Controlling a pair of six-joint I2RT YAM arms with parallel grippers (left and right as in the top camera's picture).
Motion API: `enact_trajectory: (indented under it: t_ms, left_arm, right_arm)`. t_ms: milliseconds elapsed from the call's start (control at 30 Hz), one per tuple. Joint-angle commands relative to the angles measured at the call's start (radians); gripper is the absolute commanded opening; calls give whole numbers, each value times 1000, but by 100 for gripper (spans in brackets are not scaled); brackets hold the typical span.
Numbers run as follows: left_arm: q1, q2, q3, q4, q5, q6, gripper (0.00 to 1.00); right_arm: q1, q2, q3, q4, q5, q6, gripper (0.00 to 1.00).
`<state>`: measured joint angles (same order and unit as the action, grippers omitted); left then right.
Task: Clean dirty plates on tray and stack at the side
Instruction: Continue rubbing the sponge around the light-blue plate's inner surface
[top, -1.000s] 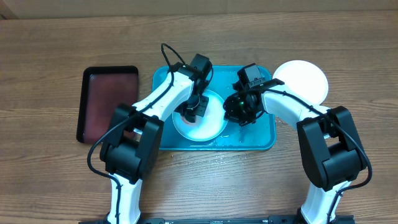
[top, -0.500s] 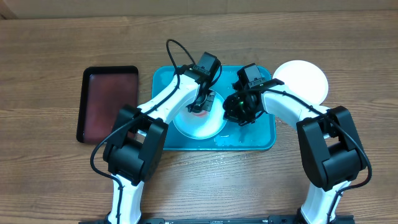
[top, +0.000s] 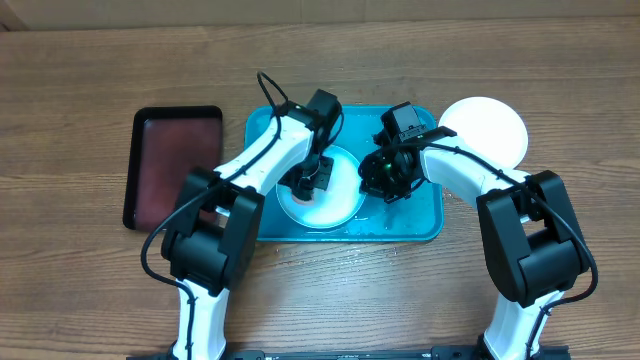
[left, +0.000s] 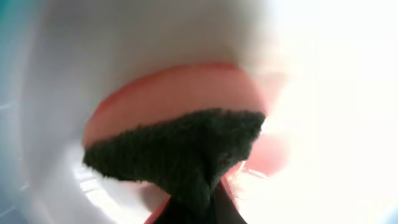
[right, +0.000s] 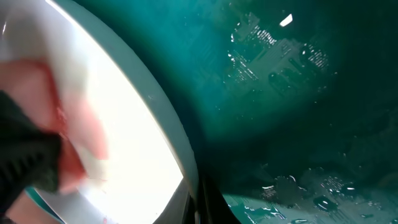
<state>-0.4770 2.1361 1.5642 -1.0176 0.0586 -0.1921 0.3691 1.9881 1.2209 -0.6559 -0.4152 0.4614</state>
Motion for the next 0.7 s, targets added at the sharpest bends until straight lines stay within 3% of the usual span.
enact_trajectory:
  t_ms: [0, 300, 467, 600, 667]
  left_arm:
    - [-22, 19, -7, 24, 312, 180, 4]
    - [-19, 19, -7, 200, 219, 153, 4]
    - [-19, 19, -7, 244, -79, 40, 4]
    - [-16, 19, -7, 163, -443, -204, 4]
    - [-11, 19, -7, 122, -492, -255, 4]
  right_arm:
    - [3, 38, -27, 0, 31, 2, 4]
    - [3, 38, -27, 0, 31, 2, 4]
    - [3, 38, -27, 0, 31, 2, 4]
    - [3, 38, -27, 0, 31, 2, 4]
    - [3, 38, -27, 0, 31, 2, 4]
